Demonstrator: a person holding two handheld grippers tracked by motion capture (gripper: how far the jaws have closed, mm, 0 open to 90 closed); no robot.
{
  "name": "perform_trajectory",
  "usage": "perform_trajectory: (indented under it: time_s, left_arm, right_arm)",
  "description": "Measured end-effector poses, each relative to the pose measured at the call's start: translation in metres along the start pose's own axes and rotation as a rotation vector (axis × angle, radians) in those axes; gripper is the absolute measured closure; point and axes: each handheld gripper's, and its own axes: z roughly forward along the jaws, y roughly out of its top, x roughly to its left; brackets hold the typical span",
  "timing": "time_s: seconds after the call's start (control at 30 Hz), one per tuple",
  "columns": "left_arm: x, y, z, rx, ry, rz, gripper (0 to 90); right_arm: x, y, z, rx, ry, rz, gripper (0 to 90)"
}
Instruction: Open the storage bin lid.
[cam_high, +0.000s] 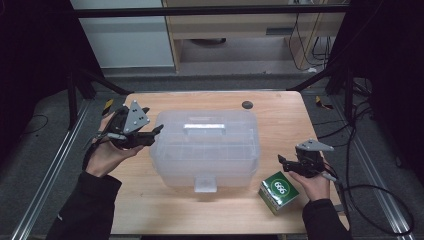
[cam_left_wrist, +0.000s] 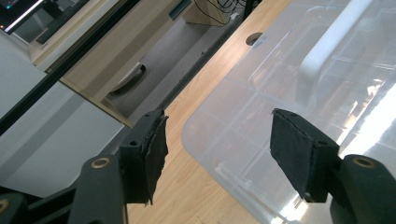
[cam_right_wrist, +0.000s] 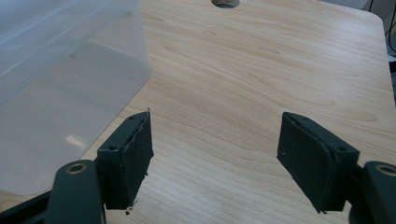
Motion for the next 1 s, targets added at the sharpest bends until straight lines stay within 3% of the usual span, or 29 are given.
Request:
perform_trajectory:
  time_s: [0.53, 1.0]
  left_arm:
    - [-0.019, 0.020, 0.011, 0.062, -0.055, 0.129, 35.8]
    - [-0.031, 0.033, 0.020, 0.072, -0.090, 0.197, 36.8]
  right_arm:
    - [0.002, 0.003, 0.000, 0.002, 0.008, -0.008, 27.6]
    - [0.007, 0.006, 0.000, -0.009, 0.048, -0.022, 35.8]
